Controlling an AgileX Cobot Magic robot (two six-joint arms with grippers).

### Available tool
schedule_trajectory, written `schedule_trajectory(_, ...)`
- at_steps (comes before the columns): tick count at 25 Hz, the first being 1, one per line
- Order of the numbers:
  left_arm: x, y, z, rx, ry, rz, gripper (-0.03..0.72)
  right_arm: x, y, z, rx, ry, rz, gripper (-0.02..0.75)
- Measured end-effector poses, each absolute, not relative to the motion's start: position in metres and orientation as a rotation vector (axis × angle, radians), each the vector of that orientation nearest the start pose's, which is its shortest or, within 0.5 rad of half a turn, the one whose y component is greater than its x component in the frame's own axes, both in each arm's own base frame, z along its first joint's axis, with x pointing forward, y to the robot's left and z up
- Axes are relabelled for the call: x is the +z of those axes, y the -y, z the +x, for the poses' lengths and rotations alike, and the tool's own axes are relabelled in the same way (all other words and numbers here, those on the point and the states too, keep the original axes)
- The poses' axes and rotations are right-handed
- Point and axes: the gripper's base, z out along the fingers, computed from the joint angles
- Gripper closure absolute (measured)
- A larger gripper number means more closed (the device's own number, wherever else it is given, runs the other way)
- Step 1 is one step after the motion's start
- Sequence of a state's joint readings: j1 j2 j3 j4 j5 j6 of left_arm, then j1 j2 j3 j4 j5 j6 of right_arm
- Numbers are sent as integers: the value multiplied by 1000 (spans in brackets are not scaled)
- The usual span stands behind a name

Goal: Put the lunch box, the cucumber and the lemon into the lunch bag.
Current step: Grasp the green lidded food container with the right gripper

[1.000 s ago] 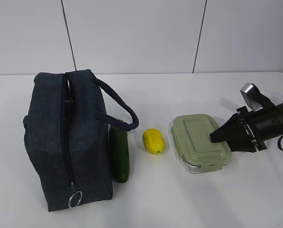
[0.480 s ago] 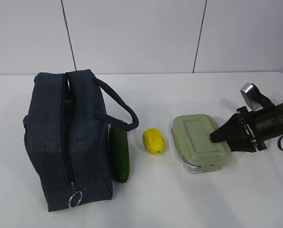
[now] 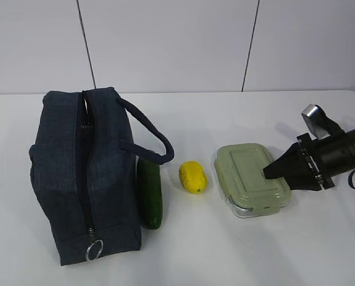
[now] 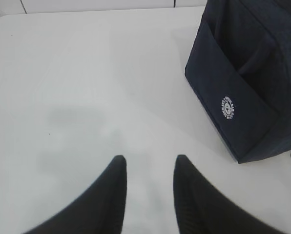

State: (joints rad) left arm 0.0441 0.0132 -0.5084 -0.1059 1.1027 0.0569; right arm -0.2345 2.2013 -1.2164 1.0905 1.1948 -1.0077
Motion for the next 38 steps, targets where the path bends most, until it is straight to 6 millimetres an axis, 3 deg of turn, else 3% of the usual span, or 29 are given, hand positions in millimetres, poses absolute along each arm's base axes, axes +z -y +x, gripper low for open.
schedule_trajectory(38, 277, 9, -6, -66, -2087, 21, 449, 96, 11, 369, 1412, -2663, -78, 381)
